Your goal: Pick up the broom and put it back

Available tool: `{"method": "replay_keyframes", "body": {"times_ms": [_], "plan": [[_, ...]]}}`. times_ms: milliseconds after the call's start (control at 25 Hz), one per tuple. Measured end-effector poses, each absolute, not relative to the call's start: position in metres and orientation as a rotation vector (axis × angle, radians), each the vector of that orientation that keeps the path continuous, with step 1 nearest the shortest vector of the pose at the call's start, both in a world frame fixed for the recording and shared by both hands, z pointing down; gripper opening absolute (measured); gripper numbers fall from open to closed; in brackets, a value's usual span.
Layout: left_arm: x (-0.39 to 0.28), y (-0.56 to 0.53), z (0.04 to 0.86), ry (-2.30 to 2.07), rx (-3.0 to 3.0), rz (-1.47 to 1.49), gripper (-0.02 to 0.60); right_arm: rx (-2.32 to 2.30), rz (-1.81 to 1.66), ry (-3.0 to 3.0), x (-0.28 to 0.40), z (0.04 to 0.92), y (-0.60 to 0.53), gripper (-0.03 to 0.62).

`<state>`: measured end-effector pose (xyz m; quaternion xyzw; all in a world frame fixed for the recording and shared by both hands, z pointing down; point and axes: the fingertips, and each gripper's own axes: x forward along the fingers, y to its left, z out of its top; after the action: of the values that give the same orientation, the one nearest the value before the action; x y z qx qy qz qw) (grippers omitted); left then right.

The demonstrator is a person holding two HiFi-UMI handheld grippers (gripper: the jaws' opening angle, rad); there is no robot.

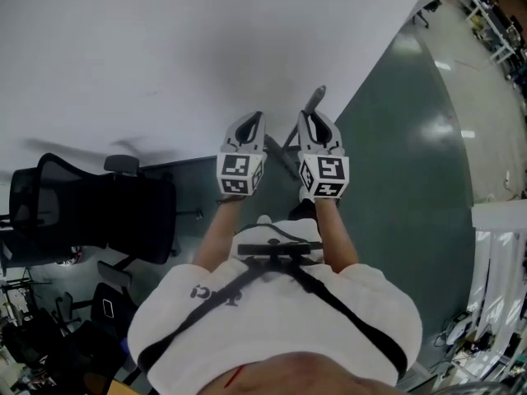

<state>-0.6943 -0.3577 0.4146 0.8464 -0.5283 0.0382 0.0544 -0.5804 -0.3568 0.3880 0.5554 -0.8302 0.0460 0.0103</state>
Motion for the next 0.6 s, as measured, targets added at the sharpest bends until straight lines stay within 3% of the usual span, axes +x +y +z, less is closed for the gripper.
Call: {"method": "replay_keyframes", "body": {"times_ms": [600], "plan": [[-0.665,-0.338,0.370,-1.512,2.647,-0.012,0.012,1.901,0.120,-2.534,-0.537,0.358,-0.318,0.084]]}}
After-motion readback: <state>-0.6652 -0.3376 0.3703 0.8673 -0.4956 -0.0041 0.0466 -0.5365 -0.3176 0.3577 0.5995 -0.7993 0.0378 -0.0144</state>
